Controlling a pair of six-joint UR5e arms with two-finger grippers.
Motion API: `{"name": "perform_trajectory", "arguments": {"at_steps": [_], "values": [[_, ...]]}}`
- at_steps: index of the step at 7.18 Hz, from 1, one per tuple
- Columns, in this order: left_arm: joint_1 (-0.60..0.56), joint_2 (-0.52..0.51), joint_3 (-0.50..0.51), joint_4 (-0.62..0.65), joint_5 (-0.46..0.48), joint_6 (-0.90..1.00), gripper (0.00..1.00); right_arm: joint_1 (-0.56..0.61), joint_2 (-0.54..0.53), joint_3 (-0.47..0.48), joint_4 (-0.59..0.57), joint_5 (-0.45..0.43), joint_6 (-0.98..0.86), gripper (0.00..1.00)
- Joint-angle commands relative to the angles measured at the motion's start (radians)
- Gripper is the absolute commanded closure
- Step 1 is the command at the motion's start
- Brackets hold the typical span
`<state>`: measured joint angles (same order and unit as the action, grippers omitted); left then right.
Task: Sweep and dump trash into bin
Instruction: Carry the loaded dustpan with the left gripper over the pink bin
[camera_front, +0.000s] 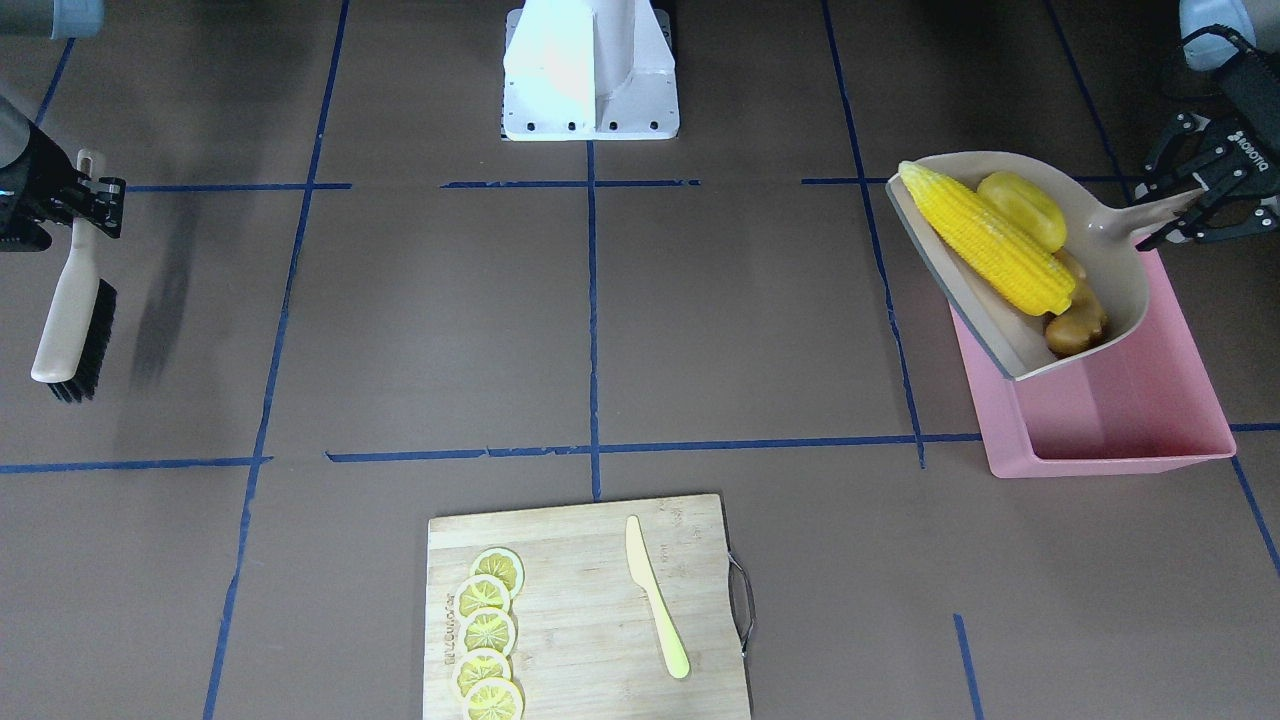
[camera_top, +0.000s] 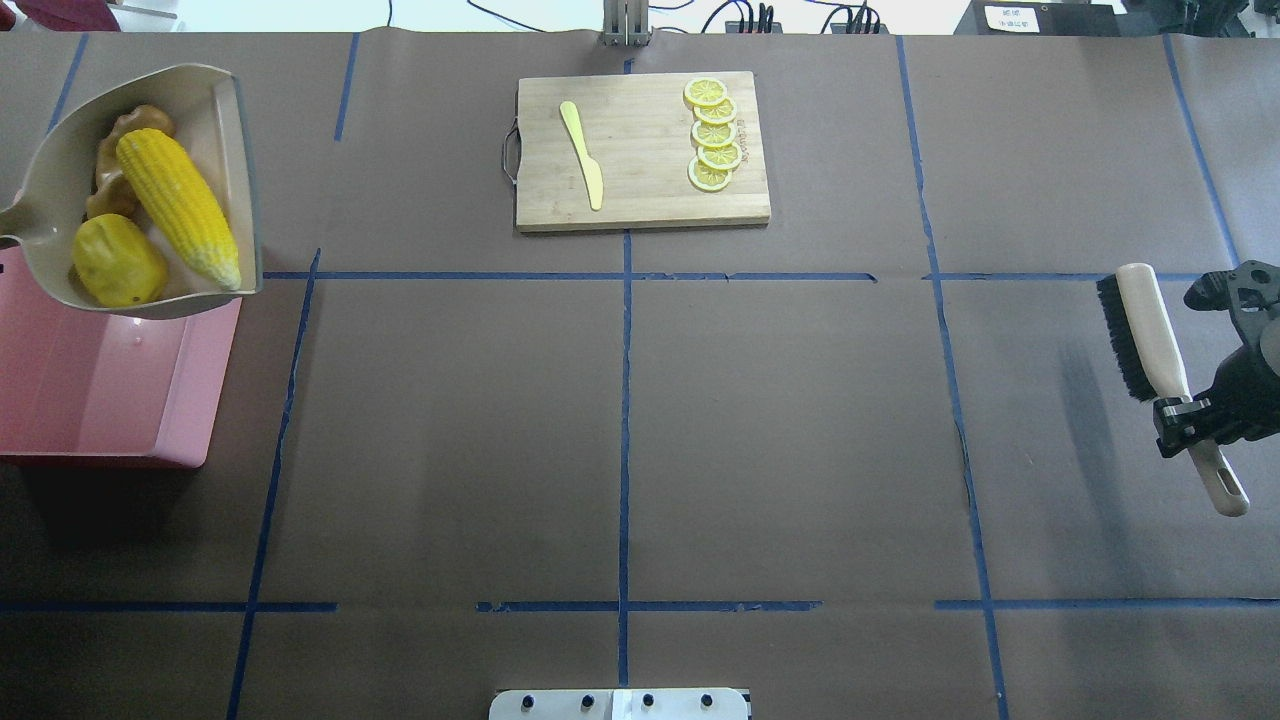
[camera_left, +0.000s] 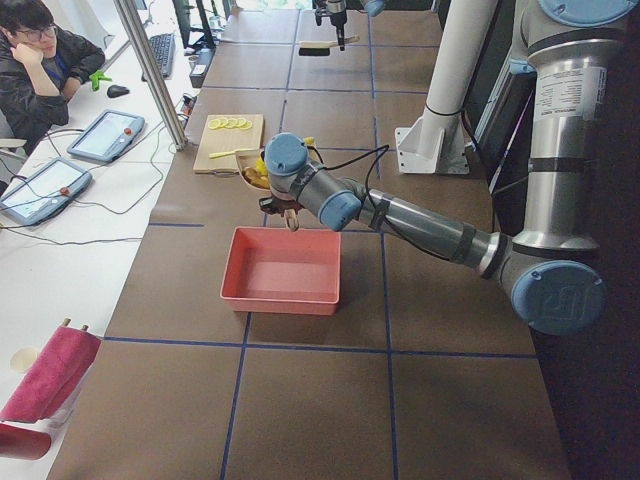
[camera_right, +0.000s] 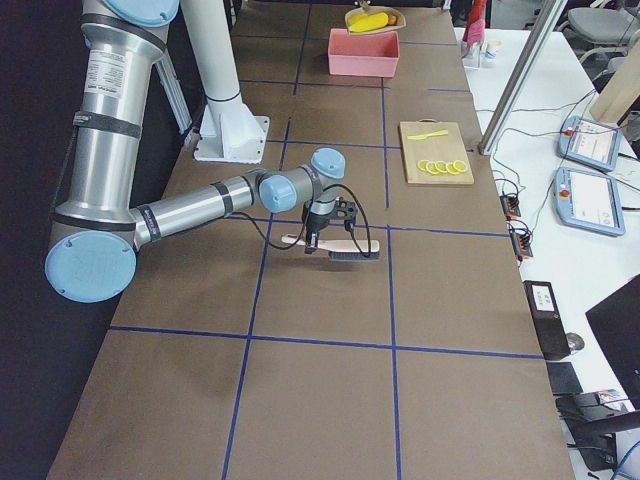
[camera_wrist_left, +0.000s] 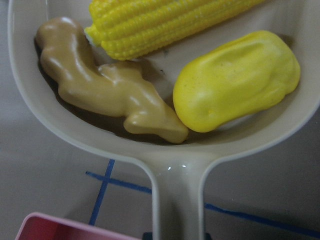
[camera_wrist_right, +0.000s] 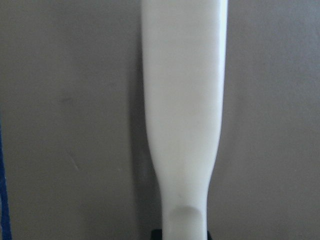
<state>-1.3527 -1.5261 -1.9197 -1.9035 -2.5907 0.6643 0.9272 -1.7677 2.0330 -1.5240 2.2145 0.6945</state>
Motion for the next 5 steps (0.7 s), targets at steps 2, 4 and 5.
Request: {"name": "perform_trajectory", "arguments": {"at_steps": [2,4,5], "values": [[-0.086,0.13,0.033,0.003,0.015,0.186,0.97,-0.002,0.001,-0.02,0.022,0.042,0.048,0.99],[-0.152,0.159,0.096,0.004,0.024,0.3,0.97,-0.004,0.002,-0.022,0.022,0.056,0.049,0.99],[-0.184,0.159,0.116,0.004,0.074,0.325,0.98,-0.004,0.004,-0.02,0.022,0.063,0.051,0.99]]}}
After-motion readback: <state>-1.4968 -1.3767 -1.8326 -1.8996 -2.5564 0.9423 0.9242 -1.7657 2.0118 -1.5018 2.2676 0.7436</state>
